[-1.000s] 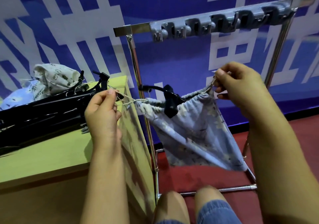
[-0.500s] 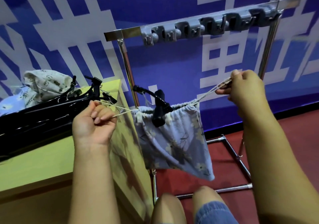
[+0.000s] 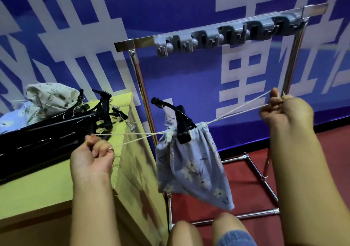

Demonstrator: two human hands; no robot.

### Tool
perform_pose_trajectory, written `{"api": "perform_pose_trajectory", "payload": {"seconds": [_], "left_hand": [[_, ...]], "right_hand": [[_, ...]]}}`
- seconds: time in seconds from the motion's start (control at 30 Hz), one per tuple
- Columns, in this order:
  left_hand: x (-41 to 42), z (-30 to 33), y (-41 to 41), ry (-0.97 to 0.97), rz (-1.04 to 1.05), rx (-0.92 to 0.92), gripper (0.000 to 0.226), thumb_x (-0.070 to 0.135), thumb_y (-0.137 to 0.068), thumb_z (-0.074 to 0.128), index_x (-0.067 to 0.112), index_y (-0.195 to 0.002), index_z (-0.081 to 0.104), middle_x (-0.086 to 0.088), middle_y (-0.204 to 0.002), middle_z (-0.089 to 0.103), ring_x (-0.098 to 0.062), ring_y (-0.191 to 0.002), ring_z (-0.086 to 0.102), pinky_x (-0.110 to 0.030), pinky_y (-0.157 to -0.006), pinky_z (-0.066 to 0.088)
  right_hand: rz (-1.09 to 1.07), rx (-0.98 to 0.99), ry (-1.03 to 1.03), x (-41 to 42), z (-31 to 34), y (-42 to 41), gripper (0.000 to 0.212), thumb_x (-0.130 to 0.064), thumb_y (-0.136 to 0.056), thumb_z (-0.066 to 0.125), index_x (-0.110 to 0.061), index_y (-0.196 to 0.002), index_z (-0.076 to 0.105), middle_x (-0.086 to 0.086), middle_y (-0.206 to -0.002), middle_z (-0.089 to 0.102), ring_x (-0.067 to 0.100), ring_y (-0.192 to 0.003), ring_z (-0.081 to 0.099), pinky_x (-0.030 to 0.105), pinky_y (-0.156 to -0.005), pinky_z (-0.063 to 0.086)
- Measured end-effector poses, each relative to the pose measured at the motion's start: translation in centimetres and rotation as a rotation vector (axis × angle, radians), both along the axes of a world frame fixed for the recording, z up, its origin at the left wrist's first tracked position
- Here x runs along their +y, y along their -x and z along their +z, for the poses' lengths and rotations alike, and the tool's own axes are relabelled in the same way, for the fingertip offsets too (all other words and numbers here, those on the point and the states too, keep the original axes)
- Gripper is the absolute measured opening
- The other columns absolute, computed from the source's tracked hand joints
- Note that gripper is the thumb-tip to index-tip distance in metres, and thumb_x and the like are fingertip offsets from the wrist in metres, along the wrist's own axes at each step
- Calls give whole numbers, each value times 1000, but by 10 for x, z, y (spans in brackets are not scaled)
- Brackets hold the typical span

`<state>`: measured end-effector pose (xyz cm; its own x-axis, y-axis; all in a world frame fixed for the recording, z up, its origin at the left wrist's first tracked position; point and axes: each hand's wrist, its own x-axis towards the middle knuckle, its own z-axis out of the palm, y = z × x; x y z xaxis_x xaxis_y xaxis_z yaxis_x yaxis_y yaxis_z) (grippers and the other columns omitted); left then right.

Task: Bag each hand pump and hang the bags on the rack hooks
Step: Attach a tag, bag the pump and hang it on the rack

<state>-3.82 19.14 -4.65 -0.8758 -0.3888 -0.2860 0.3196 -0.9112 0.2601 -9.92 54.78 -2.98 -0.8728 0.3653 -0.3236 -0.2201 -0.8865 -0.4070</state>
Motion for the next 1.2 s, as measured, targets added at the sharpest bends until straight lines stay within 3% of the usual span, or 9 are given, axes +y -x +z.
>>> {"api": "perform_pose_trajectory", "payload": {"seconds": [0.13,0.2,0.3,0.47,0.57,0.67,0.87,1.07,1.2], "left_hand": [[-3,4,1,-17,-14,66,14,-8,-82,53,5,-88,53,-2,-59,59,-4,-35,27,-19,-34,21],[-1,11,1,65,-91,163,35,-11,-62,65,3,-94,56,-4,-69,61,-1,-41,32,-15,-36,27],[26,38,7,439,-265,243,20,0,-68,62,2,-88,65,-3,-76,63,-2,-55,48,-11,-48,43],[95,90,39,1128,-385,238,35,-12,-84,51,2,-116,51,-9,-91,66,-18,-79,65,-31,-77,53],[100,112,57,1326,-362,229,35,-13,-84,49,3,-116,50,-7,-87,62,-19,-78,61,-33,-77,50],[100,128,69,1529,-465,245,21,-10,-87,44,2,-103,52,-11,-79,54,-17,-68,50,-28,-66,46],[92,139,111,1825,-449,30,12,1,-88,52,10,-81,56,-3,-60,37,-13,-49,29,-23,-45,25],[87,157,137,2020,-419,66,9,4,-89,56,8,-82,60,-5,-61,40,-13,-47,26,-22,-44,23],[80,166,151,2011,-403,48,20,13,-92,58,12,-72,58,-5,-64,48,-12,-47,29,-20,-44,26]], "right_hand": [[138,114,64,-4,10,-6,22,4,-88,33,-11,-94,48,8,-62,70,13,-56,62,26,-61,48],[228,232,-56,-18,22,-14,10,-10,-95,41,-11,-94,51,15,-79,72,21,-75,68,33,-66,58],[415,381,-350,-60,41,-23,17,-30,-86,55,-15,-91,55,21,-90,72,27,-87,71,41,-80,58],[536,528,-806,-123,64,-18,28,-41,-98,37,-23,-107,57,6,-109,68,11,-100,65,26,-89,49],[505,536,-1119,-132,80,-10,33,-48,-98,33,-32,-113,59,-5,-120,64,1,-109,57,24,-96,40],[448,467,-1312,-134,92,-1,38,-51,-96,34,-28,-103,64,-8,-113,65,4,-103,57,21,-79,40],[226,400,-1653,-141,94,40,27,-19,-95,48,-18,-118,63,2,-117,66,16,-107,59,32,-92,47],[-3,463,-1488,-148,90,78,26,-9,-88,54,-18,-113,58,-2,-89,63,13,-83,64,23,-78,54],[-107,483,-1536,-156,97,90,37,-17,-87,59,-15,-122,47,0,-110,50,15,-96,55,22,-78,44]]}}
